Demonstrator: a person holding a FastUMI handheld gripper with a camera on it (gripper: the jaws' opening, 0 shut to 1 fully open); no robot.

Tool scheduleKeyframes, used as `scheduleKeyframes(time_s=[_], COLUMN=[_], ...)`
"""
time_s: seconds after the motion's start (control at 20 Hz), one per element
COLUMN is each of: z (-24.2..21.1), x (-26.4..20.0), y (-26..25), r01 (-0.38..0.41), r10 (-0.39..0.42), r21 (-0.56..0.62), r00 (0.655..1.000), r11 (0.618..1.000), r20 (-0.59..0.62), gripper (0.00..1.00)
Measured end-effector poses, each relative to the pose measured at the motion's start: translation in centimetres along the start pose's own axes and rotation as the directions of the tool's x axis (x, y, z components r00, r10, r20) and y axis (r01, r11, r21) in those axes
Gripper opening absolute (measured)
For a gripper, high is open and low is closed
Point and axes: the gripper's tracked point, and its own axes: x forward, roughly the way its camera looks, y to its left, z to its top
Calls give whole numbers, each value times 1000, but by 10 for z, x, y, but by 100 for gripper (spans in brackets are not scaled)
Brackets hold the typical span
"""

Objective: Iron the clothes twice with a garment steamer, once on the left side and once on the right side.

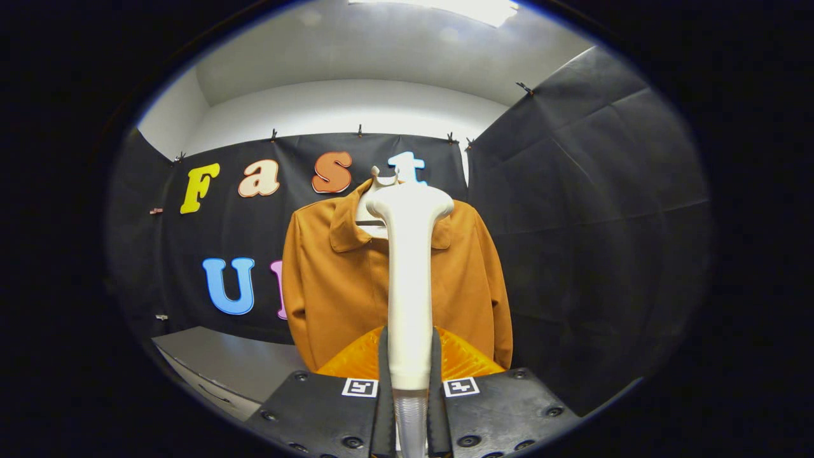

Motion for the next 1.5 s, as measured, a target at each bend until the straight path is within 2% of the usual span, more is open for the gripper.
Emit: scheduleKeyframes(time_s=[0.2,0.6,0.95,1.5], z=[-25,-80,-132,-206], x=[27,58,39,-3], y=[-31,-50,-50,-59], r01=[28,-5,-9,43], r10=[-27,8,16,-38], r21=[23,27,35,5], r00=[999,993,979,937], r11=[999,1000,999,999], r20=[-35,-119,-205,-346], gripper=[22,23,23,23])
